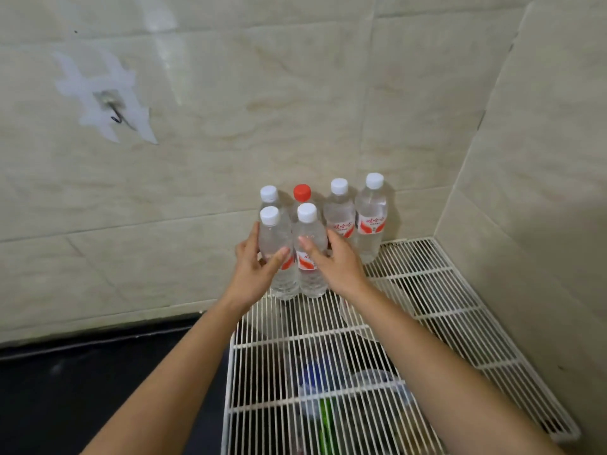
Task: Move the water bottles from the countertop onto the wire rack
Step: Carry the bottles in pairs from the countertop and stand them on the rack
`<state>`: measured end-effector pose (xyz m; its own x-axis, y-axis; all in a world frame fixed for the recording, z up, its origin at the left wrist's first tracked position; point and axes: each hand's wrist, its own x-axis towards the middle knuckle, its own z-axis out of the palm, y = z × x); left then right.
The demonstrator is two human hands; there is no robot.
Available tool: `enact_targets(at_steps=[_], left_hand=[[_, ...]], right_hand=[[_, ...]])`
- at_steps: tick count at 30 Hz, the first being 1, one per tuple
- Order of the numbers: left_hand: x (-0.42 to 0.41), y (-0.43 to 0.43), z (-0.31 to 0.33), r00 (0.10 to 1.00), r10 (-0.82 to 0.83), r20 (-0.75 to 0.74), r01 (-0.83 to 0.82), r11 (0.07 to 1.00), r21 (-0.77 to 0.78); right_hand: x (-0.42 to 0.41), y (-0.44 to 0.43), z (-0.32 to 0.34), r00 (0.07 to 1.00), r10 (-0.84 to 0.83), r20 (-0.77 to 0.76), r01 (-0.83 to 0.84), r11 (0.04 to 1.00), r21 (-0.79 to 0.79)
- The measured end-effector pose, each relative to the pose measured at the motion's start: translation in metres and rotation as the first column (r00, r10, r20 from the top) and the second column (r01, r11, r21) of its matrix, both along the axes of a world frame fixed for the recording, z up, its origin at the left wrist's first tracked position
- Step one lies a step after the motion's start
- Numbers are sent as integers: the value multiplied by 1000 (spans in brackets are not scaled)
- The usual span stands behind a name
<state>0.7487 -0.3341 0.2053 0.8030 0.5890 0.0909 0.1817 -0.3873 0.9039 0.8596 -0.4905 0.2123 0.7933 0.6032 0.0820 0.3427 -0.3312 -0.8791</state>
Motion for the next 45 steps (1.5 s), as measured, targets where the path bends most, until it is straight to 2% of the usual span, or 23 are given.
enact_targets(at_steps=[2,6,13,19,22,25,26,28,29,31,34,36,39,45], left_hand=[[-6,-3,-9,999,-38,-3,38,998,42],[-16,-8,-46,983,-112,-145,100,991,-85],[-18,-19,-87,990,-55,-127,61,997,41],[-13,-12,-100,983,-44,-177,57,996,65],[-13,-11,-93,977,-73,-199,84,995,46],[-17,-16,-71,971,-129,-200,136,990,24],[-22,-19,-63,974,-131,-186,143,989,49],[-41,-26,-46,984,-95,-150,122,975,186],[-55,-30,-39,989,-43,-144,84,952,296],[-86,-37,-24,989,106,-108,-33,848,530],[-135,-33,-13,939,342,-20,-219,644,733],[-171,-29,-9,868,496,-19,-297,550,781],[-234,-34,-6,736,676,-34,-389,464,796],[-364,-56,-9,498,865,-62,-444,315,838]], right_hand=[[-9,-6,-12,999,45,16,-45,999,-21],[-12,-18,-51,997,77,-21,-79,986,-144],[-17,-16,-88,993,-21,115,52,961,-271],[-15,-14,-97,987,-51,155,92,958,-271],[-13,-14,-94,996,-31,84,53,959,-277],[-16,-16,-87,999,-26,31,32,977,-209],[-20,-18,-85,994,-66,91,82,978,-191],[-34,-24,-76,932,-165,324,199,977,-76],[-43,-26,-68,880,-187,437,196,980,24],[-57,-25,-53,815,-169,554,107,984,143],[-68,-2,-42,755,-12,655,-50,996,76],[-79,18,-38,714,95,694,-146,989,15],[-110,50,-38,659,198,726,-308,951,21],[-212,95,-40,545,369,753,-554,833,-7]])
